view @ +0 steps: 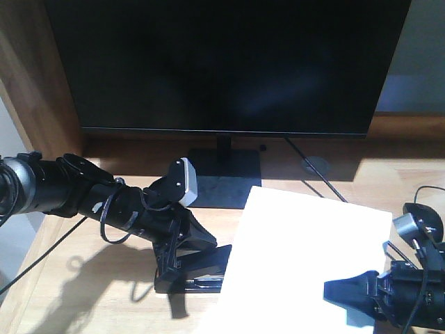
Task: Grab stapler and paper to desk for stapling
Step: 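Swing the white paper with the right gripper down onto the desk beside the stapler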
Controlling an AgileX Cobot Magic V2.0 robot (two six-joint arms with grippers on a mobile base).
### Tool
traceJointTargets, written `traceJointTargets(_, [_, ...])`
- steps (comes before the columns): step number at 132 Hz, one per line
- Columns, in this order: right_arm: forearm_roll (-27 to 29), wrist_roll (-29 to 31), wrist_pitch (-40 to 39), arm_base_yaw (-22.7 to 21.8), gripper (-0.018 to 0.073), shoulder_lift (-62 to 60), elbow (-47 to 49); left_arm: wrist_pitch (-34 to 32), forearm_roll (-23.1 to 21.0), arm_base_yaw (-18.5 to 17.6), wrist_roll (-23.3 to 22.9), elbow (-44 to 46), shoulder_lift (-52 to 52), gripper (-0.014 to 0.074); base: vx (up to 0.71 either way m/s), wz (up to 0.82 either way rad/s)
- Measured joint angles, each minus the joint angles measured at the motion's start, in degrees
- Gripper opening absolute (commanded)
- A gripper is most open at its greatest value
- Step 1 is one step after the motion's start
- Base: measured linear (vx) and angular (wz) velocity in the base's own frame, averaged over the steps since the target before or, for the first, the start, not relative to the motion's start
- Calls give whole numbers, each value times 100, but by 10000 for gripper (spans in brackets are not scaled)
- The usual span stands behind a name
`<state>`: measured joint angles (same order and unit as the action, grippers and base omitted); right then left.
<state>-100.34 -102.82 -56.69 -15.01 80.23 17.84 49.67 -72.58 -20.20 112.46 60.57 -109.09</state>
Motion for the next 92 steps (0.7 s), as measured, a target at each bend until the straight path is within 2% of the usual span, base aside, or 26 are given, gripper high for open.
traceJointTargets(28, [59, -55, 595, 0, -3, 0, 0, 0, 0, 0, 0, 0, 0, -6, 0, 0])
traceJointTargets(50, [144, -72, 727, 0, -3, 0, 0, 0, 0, 0, 0, 0, 0, -6, 0, 0])
traceJointTargets(92, [155, 631, -121, 0, -3, 0, 0, 0, 0, 0, 0, 0, 0, -6, 0, 0])
